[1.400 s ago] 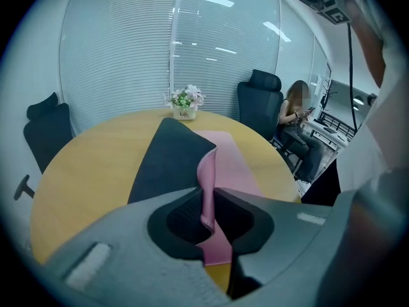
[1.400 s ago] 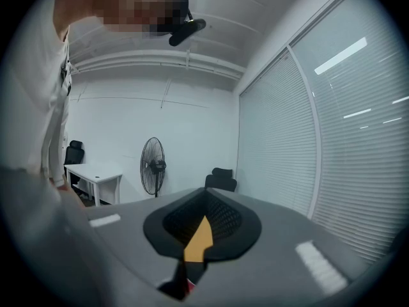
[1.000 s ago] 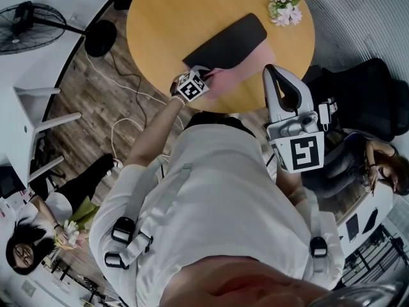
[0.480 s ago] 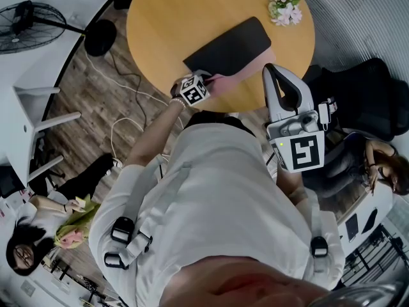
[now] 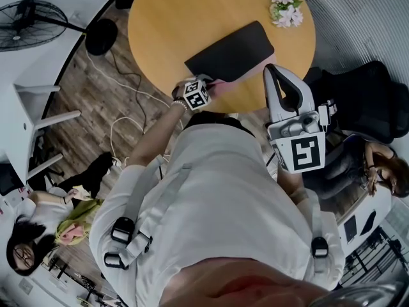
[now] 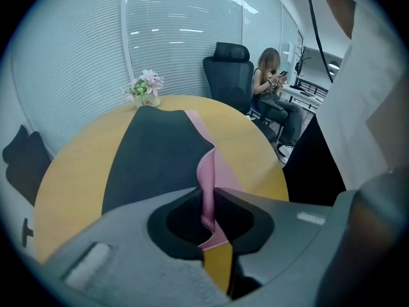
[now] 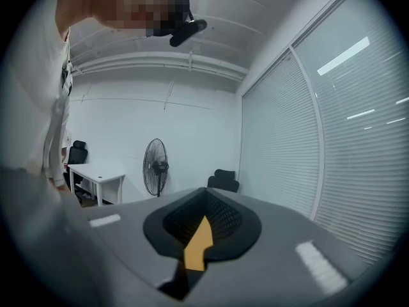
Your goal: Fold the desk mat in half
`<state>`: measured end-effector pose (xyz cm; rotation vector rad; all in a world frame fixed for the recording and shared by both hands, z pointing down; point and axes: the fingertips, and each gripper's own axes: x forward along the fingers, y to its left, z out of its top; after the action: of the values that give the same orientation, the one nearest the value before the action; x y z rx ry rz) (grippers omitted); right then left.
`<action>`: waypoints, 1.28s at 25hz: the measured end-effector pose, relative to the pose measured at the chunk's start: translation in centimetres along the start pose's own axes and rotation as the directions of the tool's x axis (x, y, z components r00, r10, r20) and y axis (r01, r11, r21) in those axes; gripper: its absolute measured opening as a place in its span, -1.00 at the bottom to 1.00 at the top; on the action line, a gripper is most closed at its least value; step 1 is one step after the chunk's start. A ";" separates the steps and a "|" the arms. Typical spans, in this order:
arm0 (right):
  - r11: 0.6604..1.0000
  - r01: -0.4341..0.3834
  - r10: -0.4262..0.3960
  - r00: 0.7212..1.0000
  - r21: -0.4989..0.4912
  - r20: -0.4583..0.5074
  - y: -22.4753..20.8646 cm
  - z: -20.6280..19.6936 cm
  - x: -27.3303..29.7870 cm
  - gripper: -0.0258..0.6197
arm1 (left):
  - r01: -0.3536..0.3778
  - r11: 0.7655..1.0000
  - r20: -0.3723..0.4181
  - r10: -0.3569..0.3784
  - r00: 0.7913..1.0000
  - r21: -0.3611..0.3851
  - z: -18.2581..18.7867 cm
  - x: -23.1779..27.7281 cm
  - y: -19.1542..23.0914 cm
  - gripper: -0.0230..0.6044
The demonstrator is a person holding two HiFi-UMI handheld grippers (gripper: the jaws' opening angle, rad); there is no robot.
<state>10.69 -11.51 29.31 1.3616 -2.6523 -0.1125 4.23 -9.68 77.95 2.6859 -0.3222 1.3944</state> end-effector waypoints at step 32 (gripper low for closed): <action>0.999 0.047 -0.047 0.997 0.001 -0.053 -1.9 -2.9 1.0 -0.91 | -0.199 0.891 0.454 0.387 0.803 -0.409 10.7 -17.2 5.6 -0.90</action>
<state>12.10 -13.44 32.02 1.4079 -2.5786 -0.0773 1.85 -14.71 57.65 2.7296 -0.9755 0.5230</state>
